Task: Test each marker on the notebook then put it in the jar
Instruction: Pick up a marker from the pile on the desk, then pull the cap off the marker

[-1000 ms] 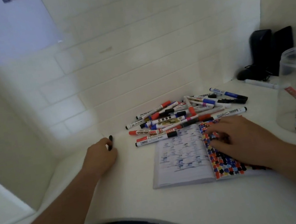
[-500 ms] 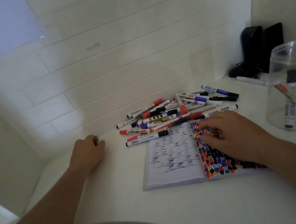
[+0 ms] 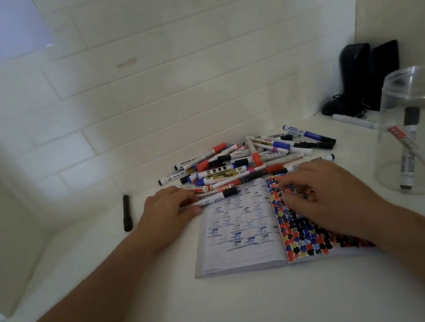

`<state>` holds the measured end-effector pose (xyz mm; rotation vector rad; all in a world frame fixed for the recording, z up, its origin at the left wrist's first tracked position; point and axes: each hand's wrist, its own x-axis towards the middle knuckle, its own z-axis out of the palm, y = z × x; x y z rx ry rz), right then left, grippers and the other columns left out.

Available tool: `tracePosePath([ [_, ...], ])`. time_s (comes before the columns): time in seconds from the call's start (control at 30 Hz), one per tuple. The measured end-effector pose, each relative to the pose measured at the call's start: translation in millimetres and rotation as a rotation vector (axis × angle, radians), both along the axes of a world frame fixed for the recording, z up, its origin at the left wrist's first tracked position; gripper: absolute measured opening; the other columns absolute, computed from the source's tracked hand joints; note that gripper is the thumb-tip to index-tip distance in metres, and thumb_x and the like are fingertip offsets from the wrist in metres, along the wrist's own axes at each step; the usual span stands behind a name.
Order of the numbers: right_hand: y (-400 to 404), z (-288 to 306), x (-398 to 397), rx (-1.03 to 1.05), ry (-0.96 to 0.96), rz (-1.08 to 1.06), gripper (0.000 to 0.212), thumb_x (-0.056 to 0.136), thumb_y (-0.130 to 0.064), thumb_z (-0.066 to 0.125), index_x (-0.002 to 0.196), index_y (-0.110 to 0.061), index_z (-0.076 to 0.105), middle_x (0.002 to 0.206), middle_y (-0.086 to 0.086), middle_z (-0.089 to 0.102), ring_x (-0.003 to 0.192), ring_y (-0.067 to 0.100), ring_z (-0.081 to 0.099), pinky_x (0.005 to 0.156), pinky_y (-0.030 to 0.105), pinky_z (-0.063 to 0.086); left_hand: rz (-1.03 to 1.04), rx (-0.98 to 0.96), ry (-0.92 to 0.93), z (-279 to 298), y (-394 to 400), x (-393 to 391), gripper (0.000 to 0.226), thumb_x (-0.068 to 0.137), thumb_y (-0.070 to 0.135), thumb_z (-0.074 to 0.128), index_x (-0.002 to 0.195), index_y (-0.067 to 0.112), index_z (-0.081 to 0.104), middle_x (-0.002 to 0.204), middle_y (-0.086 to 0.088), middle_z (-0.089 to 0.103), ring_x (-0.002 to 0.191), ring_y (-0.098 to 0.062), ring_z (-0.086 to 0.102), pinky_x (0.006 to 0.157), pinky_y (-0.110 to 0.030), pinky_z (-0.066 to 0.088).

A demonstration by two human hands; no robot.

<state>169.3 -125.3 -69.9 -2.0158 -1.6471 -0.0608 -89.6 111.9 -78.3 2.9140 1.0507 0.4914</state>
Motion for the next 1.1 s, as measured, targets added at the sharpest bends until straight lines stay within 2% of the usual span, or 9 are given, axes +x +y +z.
tracePosePath([
  [0.23, -5.2, 15.2, -4.5, 0.181, -0.027, -0.018, 0.039, 0.097, -0.057, 0.054, 0.125, -0.035, 0.071, 0.077, -0.035, 0.038, 0.079, -0.008, 0.036, 0.086, 0.026, 0.032, -0.292, 0.217, -0.237, 30.0, -39.9, 39.8, 0.023, 0.093, 0.044, 0.068, 0.108, 0.028, 0.073, 0.108, 0.010, 0.067, 0.096, -0.014, 0.059, 0.080, -0.035, 0.044],
  [0.3, -7.3, 18.4, -7.0, 0.181, -0.059, -0.001, 0.049, 0.094, -0.062, 0.059, 0.134, -0.035, 0.067, 0.080, -0.031, 0.050, 0.085, -0.006, 0.030, 0.086, 0.027, 0.033, -0.424, 0.201, -0.296, 45.7, -63.6, 60.5, 0.021, 0.087, 0.039, 0.078, 0.104, 0.027, 0.076, 0.101, 0.010, 0.070, 0.090, -0.010, 0.062, 0.078, -0.035, 0.048],
  [0.37, -8.8, 17.6, -7.4, 0.127, -0.085, 0.063, 0.056, 0.089, -0.066, 0.062, 0.137, -0.038, 0.063, 0.091, -0.020, 0.065, 0.087, -0.002, 0.034, 0.082, 0.030, 0.039, -0.471, 0.113, -0.379, 57.3, -87.1, 77.8, 0.023, 0.082, 0.044, 0.081, 0.100, 0.030, 0.076, 0.094, 0.014, 0.070, 0.085, -0.005, 0.063, 0.076, -0.033, 0.052],
  [0.47, -9.3, 18.3, -8.4, 0.129, -0.029, 0.096, 0.009, 0.092, -0.057, 0.065, 0.091, -0.055, 0.057, 0.064, -0.019, 0.048, 0.063, -0.001, 0.041, 0.066, 0.027, 0.037, -0.491, -0.190, -0.603, 65.6, -115.2, 95.3, 0.031, 0.074, 0.046, 0.084, 0.101, 0.037, 0.072, 0.089, 0.016, 0.071, 0.088, -0.007, 0.068, 0.080, -0.023, 0.056],
  [0.57, -8.6, 13.9, -5.9, 0.209, 0.258, 0.120, 0.022, 0.095, -0.043, 0.070, 0.083, -0.054, 0.054, 0.064, -0.014, 0.059, 0.057, 0.006, 0.053, 0.058, 0.017, 0.040, -0.558, -0.561, -0.716, 60.0, -119.0, 112.6, 0.035, 0.074, 0.041, 0.080, 0.106, 0.049, 0.067, 0.095, 0.013, 0.071, 0.092, -0.010, 0.070, 0.086, -0.027, 0.059],
  [0.7, -4.5, 14.5, -6.6, 0.275, 0.757, 0.120, 0.013, 0.098, -0.019, 0.068, 0.102, -0.032, 0.068, 0.069, 0.004, 0.066, 0.059, 0.016, 0.058, 0.058, 0.031, 0.054, -0.608, -0.675, -0.547, 34.2, -108.3, 124.6, 0.034, 0.099, 0.035, 0.063, 0.132, 0.041, 0.056, 0.117, 0.009, 0.067, 0.107, -0.015, 0.068, 0.089, -0.039, 0.060],
  [0.77, -1.8, 13.2, -3.5, 0.292, 0.895, 0.074, 0.012, 0.094, -0.006, 0.067, 0.093, -0.018, 0.064, 0.067, 0.006, 0.066, 0.059, 0.021, 0.059, 0.055, 0.034, 0.053, -0.578, -0.647, -0.417, 20.8, -107.6, 125.5, 0.030, 0.097, 0.036, 0.065, 0.125, 0.038, 0.055, 0.113, 0.014, 0.068, 0.104, -0.007, 0.068, 0.087, -0.036, 0.060],
  [0.93, -0.2, 9.4, -2.6, 0.268, 1.026, 0.060, 0.013, 0.096, -0.005, 0.066, 0.087, -0.012, 0.060, 0.066, 0.008, 0.062, 0.055, 0.019, 0.055, 0.046, 0.024, 0.045, -0.541, -0.388, -0.300, 13.7, -103.9, 128.1, 0.017, 0.094, 0.038, 0.068, 0.099, 0.032, 0.053, 0.087, 0.016, 0.061, 0.080, 0.001, 0.059, 0.064, -0.016, 0.045],
  [1.1, -2.1, 10.6, -1.0, 0.295, 1.056, 0.048, 0.023, 0.102, -0.014, 0.058, 0.080, -0.019, 0.063, 0.060, 0.010, 0.051, 0.050, 0.018, 0.042, 0.044, 0.026, 0.036, -0.614, -0.446, -0.237, 12.0, -108.7, 125.3, 0.008, 0.107, 0.038, 0.046, 0.110, 0.030, 0.048, 0.085, 0.009, 0.059, 0.077, -0.007, 0.056, 0.066, -0.034, 0.050],
])
